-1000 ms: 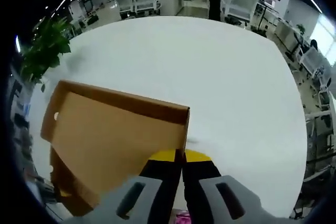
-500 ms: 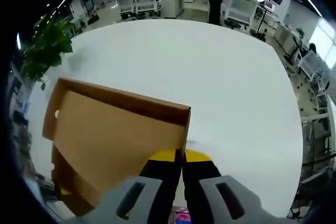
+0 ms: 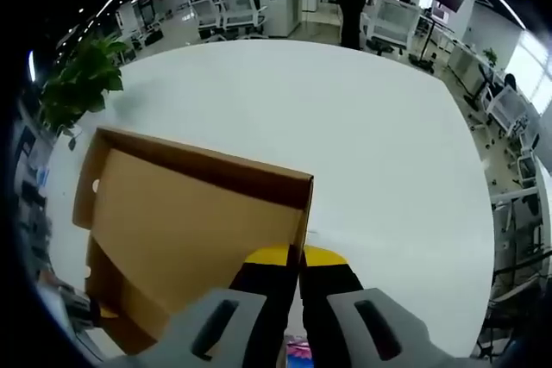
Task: Operate the shoe box by opening the lid, removing the specified soft item, and placing it in the target area until the item is outside and the box remains undamaged.
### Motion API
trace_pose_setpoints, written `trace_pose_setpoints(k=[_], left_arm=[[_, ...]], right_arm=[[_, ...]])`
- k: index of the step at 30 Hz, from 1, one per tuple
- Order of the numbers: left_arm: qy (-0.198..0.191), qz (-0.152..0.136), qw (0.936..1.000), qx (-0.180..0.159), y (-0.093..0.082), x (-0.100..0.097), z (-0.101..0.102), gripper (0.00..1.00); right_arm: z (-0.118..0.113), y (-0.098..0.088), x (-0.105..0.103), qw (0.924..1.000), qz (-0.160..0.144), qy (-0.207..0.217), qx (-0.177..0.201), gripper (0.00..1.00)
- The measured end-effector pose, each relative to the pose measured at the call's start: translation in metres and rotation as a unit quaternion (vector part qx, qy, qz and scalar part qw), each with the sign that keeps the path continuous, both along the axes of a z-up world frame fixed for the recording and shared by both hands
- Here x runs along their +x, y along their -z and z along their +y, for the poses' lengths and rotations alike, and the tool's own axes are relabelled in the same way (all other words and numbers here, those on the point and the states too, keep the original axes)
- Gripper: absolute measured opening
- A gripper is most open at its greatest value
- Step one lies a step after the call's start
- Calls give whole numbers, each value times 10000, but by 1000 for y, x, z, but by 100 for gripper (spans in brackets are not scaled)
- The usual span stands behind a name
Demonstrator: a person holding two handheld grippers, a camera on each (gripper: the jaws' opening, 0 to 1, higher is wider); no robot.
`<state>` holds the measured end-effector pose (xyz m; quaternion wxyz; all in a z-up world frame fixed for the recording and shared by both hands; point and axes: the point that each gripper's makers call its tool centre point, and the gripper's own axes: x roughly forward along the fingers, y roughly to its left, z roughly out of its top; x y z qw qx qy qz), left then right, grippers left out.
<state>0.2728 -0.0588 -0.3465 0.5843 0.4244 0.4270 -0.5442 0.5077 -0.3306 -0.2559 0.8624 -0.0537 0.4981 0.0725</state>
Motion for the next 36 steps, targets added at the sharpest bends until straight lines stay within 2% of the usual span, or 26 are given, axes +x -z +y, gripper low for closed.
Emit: trace_pose_setpoints(k=[9,15,20,24,28,30,36], left_arm=[[8,-21,10000,-5,-1,1,-1,0],[-36,-11,10000,-21,-1,1,-3,0],[-75,-24,10000,-24,-1,1,-3,0],[-84,1,10000,-15,-1,1,-2,0],[-94,0,10000,-17,-1,1,-2,0],[-102,-1,9999,-16,-2,1,-2,0],[-99,3,9999,-14,-1,1,-2,0]], right_arm=[[1,-12,1,9997,-222,20,119,0],[4,-26,4,9995,-212,-47,227,0],[7,-29,2,9992,-325,-223,91,0],[8,-32,-3,9993,-276,-135,213,0],[16,-44,-30,9987,-426,-118,242,0],[13,-44,-26,9982,-489,-141,305,0],[19,-56,-47,9975,-566,-278,321,0]])
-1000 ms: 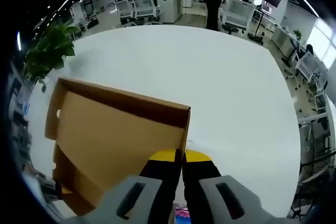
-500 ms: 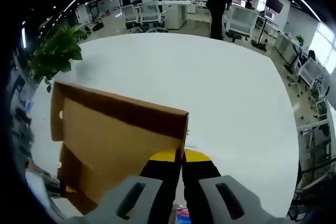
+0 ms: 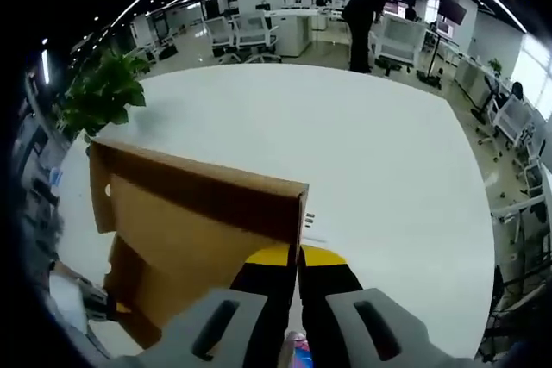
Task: Operate the shoe box by opening the lid, removing the specified soft item, and placing it in the target area until the item is outside and the box remains undamaged.
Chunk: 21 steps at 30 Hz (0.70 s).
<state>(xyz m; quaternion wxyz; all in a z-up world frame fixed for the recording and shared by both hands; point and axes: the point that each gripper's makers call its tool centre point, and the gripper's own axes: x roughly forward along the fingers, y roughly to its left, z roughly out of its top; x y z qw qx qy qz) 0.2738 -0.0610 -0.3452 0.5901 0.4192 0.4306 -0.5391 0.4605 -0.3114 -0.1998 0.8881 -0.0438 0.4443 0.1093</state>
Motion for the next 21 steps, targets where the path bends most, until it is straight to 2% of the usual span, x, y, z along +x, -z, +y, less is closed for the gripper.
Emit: trace_pose_setpoints(k=[2,9,11,21], left_arm=[[-2,8,10000,2,0,-1,0,0],[-11,-5,10000,0,0,0,0,0],[-17,-6,10000,2,0,1,0,0],[-15,-2,10000,8,1,2,-1,0]], right_arm=[[1,-1,-2,10000,-59,-49,-43,0],[1,-4,-5,9996,-139,208,133,0],[2,-4,-3,9998,-202,78,24,0],[-2,-6,2,9991,-326,209,163,0]])
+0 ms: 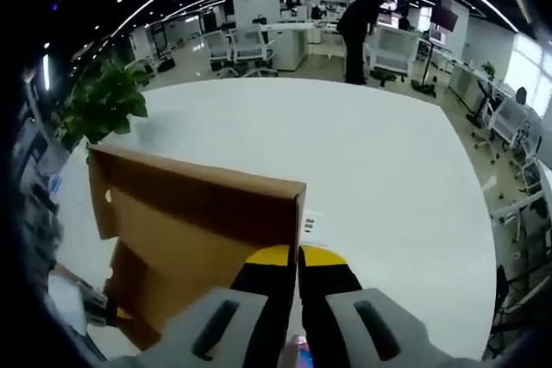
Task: Operate the shoe box by opening the lid, removing the specified soft item, and placing it in the target area until the item is outside and the box remains undamaged.
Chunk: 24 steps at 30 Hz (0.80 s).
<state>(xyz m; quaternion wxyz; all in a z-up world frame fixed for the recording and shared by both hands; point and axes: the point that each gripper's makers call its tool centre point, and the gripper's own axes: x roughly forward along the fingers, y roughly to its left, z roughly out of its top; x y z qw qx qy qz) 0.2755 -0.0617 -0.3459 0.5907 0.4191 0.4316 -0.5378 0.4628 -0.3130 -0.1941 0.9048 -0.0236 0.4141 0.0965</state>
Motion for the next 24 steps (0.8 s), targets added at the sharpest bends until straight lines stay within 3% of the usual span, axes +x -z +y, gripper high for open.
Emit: trace_pose_setpoints(k=[5,9,14,24], left_arm=[[-5,-6,10000,-1,-1,-1,0,0],[12,-15,10000,-7,0,-1,0,0],[5,-1,10000,-1,0,-2,1,0],[0,-20,10000,-2,0,-2,2,0]], right_arm=[[-5,1,21,9999,-98,65,68,0],[-9,4,27,9996,-174,127,188,0],[-6,2,16,9991,-331,164,210,0],[-8,2,17,9961,-732,422,255,0]])
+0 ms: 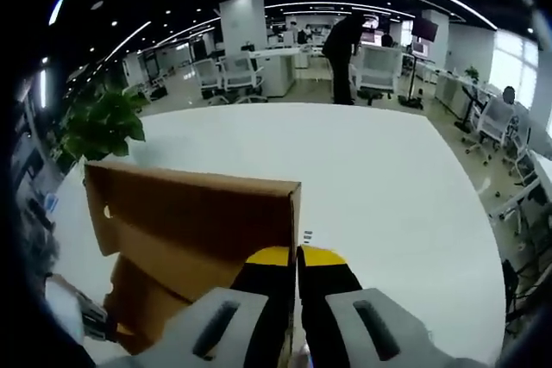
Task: Operate the shoe box by opening the lid, removing the specified soft item, and placing it in the target area until the item is outside and the box remains undamaged.
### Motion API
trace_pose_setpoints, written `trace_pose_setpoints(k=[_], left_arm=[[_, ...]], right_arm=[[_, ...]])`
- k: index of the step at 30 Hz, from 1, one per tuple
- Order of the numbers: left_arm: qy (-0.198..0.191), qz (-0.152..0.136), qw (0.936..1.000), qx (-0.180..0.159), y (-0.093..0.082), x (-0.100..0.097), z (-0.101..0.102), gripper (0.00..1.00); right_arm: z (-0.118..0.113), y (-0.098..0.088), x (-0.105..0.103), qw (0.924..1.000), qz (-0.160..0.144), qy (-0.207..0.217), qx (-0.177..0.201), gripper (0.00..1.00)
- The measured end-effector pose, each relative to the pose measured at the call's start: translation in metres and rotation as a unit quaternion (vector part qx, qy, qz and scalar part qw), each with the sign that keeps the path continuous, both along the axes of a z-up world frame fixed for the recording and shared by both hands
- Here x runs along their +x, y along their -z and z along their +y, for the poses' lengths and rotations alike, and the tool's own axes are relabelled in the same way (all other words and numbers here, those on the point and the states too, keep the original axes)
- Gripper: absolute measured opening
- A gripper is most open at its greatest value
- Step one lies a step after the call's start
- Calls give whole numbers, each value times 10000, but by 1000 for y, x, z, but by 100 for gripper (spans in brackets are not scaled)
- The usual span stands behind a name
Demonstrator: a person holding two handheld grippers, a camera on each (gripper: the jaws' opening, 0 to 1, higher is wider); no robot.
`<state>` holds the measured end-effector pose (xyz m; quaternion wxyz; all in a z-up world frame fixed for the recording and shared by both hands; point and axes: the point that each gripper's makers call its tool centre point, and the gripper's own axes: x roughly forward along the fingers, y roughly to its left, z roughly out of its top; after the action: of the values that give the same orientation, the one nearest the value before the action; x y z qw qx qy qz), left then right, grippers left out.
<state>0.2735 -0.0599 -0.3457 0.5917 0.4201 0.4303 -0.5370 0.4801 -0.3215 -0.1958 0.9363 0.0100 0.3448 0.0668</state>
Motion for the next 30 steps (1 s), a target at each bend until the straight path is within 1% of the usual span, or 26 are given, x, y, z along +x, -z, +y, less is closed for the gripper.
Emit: trace_pose_setpoints(k=[3,4,10,17,19,22,27,30], left_arm=[[-1,0,10000,1,0,0,0,0],[-1,3,10000,0,0,0,0,0],[7,10,10000,4,-1,0,-1,0],[14,5,10000,2,0,0,-1,0],[13,1,10000,4,0,0,-1,0],[16,-13,10000,2,0,0,-1,0],[20,1,10000,26,1,0,0,0],[18,-9,10000,25,0,0,0,0]], right_arm=[[0,-2,1,10000,-79,-20,3,0],[2,-3,-4,9999,-122,-35,-34,0],[6,-8,-20,9996,-266,-14,-112,0],[9,-12,-31,9993,-341,-26,-141,0],[6,-11,-26,9993,-335,-55,-173,0],[6,-12,-31,9993,-335,-45,-140,0],[8,-13,-38,9990,-435,-75,-105,0],[5,-10,-30,9989,-452,-94,-104,0]])
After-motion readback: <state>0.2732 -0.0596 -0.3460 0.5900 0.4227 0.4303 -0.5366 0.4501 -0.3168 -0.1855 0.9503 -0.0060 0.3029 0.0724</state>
